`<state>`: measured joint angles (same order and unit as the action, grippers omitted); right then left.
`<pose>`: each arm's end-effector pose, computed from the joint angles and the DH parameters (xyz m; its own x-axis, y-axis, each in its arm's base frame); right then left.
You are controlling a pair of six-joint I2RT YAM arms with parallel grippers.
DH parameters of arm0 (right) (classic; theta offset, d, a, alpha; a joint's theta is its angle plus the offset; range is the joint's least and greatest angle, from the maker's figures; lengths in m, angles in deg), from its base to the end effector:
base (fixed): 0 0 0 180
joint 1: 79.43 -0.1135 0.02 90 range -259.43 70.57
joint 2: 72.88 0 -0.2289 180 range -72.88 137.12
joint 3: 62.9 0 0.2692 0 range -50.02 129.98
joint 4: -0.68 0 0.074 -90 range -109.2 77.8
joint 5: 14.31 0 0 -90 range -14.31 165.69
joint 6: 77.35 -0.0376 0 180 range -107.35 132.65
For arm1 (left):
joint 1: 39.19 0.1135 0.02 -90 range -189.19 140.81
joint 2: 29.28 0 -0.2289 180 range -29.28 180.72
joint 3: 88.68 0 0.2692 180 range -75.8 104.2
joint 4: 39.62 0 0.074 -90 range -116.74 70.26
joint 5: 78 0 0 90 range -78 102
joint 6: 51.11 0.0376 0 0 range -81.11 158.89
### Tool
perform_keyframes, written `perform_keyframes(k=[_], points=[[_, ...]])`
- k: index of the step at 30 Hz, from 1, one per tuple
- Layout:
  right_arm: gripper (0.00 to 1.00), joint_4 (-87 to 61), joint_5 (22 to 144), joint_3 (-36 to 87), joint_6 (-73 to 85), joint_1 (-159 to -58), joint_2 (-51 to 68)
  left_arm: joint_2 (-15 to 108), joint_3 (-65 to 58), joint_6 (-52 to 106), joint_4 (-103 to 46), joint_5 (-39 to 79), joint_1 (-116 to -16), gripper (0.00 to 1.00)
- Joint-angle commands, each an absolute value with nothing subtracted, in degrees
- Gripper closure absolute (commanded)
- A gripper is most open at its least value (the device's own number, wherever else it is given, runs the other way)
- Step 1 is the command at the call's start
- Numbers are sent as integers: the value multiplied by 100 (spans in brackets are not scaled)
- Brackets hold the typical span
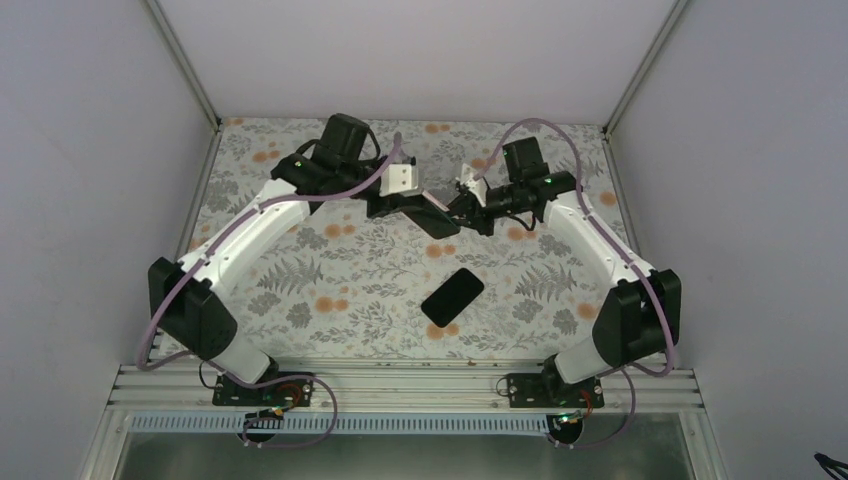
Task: Take the phone out of the phone case
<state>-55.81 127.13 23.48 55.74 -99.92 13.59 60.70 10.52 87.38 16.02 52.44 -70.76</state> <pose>0.2977 0.1426 0.2602 -0.1463 -0.5093 -0.8481 -0.9881 0.1167 0.1004 0.2909 -0.2074 0.3112 0.1746 0.5616 -0.8088 0.9788 -0.0094 0.2048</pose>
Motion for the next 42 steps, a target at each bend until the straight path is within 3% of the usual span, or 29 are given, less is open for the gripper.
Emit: perform_keyframes(k=[1,3,8,14,19,28,42], points=[[97,-5285,13388,2395,5096,-9569,1322,5535,871,8090,-505,4647,-7180,60],[96,-5614,13420,2595,5190,-9435,1479,5327,517,7982,-1036,4246,-7220,53],[96,-5943,13480,2754,5192,-9026,1580,5264,396,7811,-1603,2994,-7228,50],[97,-4344,13197,3343,2415,-8641,2155,5620,58,7443,-2789,1935,-7635,49],[97,-4258,11768,4679,642,-8672,3154,6173,77,7169,-3631,1113,-8087,49],[97,-3672,10780,4873,110,-8848,3243,7169,496,6259,-4360,767,-8273,50],[97,-3401,10874,4772,-225,-9067,3178,7895,896,5995,-4498,588,-8436,49]])
